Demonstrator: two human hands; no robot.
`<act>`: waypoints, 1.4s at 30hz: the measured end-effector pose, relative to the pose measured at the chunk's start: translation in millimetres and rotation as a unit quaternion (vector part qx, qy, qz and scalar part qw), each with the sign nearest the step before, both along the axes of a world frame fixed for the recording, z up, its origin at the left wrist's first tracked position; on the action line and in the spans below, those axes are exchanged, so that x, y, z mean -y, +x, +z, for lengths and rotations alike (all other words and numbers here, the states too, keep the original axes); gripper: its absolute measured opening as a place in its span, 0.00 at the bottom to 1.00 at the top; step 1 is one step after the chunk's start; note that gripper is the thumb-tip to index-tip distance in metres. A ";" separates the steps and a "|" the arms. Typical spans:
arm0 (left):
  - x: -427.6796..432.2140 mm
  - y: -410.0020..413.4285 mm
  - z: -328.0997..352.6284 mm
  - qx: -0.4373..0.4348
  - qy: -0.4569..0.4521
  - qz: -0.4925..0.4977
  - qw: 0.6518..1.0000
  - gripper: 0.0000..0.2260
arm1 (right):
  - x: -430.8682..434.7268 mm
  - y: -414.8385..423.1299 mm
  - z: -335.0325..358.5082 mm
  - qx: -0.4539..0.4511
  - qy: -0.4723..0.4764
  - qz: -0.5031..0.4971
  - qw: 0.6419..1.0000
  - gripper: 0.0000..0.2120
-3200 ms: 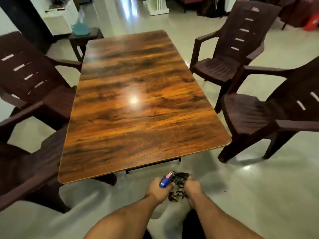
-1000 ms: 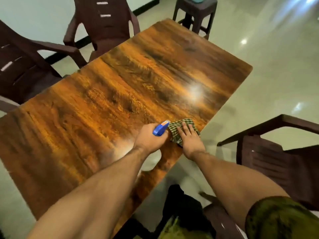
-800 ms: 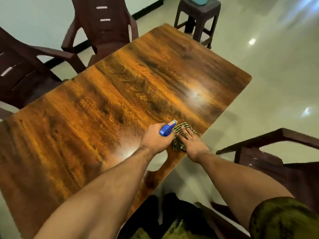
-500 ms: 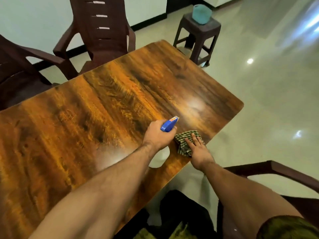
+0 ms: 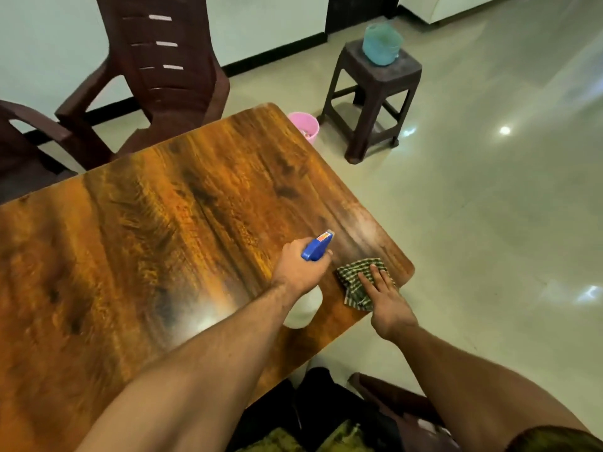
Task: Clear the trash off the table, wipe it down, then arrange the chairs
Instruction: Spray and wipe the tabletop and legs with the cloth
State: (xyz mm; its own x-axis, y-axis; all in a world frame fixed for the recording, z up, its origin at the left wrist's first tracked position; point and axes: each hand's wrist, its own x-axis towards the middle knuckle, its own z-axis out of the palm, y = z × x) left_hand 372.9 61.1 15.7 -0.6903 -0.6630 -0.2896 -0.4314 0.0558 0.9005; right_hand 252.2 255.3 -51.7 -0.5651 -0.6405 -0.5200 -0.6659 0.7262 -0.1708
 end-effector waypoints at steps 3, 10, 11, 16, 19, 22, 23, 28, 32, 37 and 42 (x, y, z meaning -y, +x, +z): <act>4.8 -39.3 -4.8 0.000 -0.013 0.018 1.000 0.14 | 5.8 -36.6 -0.5 0.010 0.017 0.015 1.000 0.41; 12.6 -149.7 7.5 -0.016 -0.026 0.038 0.999 0.13 | 23.1 -130.4 10.0 0.041 -0.018 0.038 0.998 0.33; 13.6 -165.3 8.2 -0.014 -0.026 0.037 0.999 0.13 | 28.2 -143.2 9.7 0.062 -0.027 0.037 0.997 0.32; 16.1 -244.3 0.0 0.009 0.006 0.091 0.996 0.13 | 71.8 -224.9 18.2 0.189 -0.102 0.024 0.976 0.25; 19.9 -287.2 -2.1 0.022 0.010 0.173 0.985 0.10 | 96.5 -278.6 18.7 0.292 -0.092 -0.016 0.952 0.27; 18.1 -316.8 -2.2 0.035 0.006 0.245 0.969 0.11 | 110.9 -320.5 9.6 0.329 -0.069 0.007 0.942 0.29; 17.4 -325.8 -3.2 0.039 0.005 0.262 0.964 0.11 | 117.3 -332.4 7.9 0.323 -0.066 0.024 0.944 0.28; 15.3 -362.3 -21.7 0.058 0.016 0.339 0.939 0.11 | 146.1 -378.0 9.2 0.288 -0.032 0.096 0.952 0.25; 14.1 -378.7 -38.1 0.051 0.013 0.384 0.922 0.12 | 184.1 -402.5 -2.6 0.260 0.000 0.141 0.955 0.20; 20.3 -390.9 -74.6 0.017 0.036 0.438 0.898 0.11 | 241.6 -419.9 -10.9 0.232 0.020 0.203 0.951 0.16; 48.2 -401.0 -102.7 0.020 0.054 0.485 0.873 0.08 | 296.4 -429.3 -16.5 0.226 0.020 0.241 0.944 0.17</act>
State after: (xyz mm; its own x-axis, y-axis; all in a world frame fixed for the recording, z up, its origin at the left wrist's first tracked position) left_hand -28.1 12.8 -87.0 0.1918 -0.8976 -0.3968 -0.2602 -0.4364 0.8613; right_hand -177.1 -41.1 -68.2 0.0725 -0.7411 -0.6674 -0.7867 0.3688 -0.4951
